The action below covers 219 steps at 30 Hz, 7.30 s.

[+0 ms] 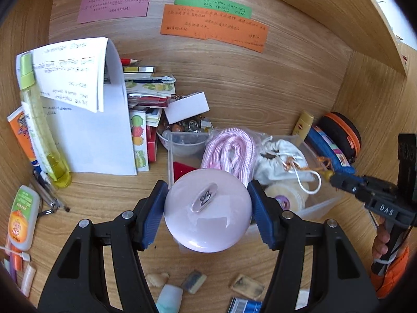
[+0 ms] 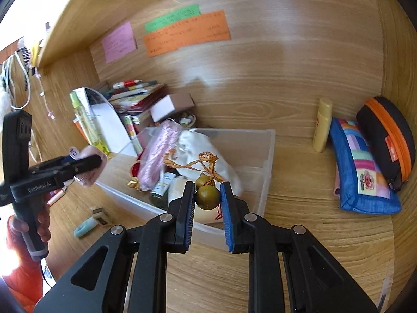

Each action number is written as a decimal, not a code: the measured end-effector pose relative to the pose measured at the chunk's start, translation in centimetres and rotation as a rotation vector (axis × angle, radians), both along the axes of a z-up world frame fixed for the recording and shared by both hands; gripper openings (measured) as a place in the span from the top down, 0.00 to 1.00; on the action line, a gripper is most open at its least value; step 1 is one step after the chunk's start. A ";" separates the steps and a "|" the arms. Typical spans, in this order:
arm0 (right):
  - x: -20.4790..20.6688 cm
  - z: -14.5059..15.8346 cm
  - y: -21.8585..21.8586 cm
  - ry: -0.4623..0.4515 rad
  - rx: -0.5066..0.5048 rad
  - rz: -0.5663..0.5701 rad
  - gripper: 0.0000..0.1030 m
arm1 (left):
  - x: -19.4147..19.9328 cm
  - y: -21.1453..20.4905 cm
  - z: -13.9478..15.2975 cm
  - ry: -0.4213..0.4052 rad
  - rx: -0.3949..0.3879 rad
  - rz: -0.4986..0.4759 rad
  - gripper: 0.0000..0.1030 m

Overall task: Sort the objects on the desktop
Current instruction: 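Carry the pink compact and gourd pendant into the clear box with both tools, then open both tools to release the compact and pendant into the box, then grasp the white round lidded container with the right tool while the left tool grasps the light blue bottle, then carry the white container and blue bottle over the clear box with both tools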

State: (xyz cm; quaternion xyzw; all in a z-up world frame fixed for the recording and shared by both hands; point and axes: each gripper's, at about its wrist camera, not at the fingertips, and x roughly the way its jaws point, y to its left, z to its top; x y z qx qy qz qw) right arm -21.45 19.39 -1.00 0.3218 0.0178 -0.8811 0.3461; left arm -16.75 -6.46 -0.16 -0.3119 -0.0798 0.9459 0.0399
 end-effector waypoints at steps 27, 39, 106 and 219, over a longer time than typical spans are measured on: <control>-1.4 -1.4 -1.0 -0.031 0.069 -0.012 0.83 | -4.9 2.2 -2.9 -0.090 -0.091 -0.048 0.40; -0.8 -1.6 -2.0 -0.004 0.163 -0.028 0.82 | -4.8 2.8 -3.4 -0.120 -0.116 -0.064 0.39; 14.3 -7.2 -7.6 -0.020 0.313 0.145 0.07 | 8.6 -2.9 -8.2 -0.235 -0.191 0.008 0.06; -7.3 0.0 -4.6 0.001 0.223 -0.041 0.40 | 0.3 -1.0 -1.5 -0.062 -0.105 -0.069 0.62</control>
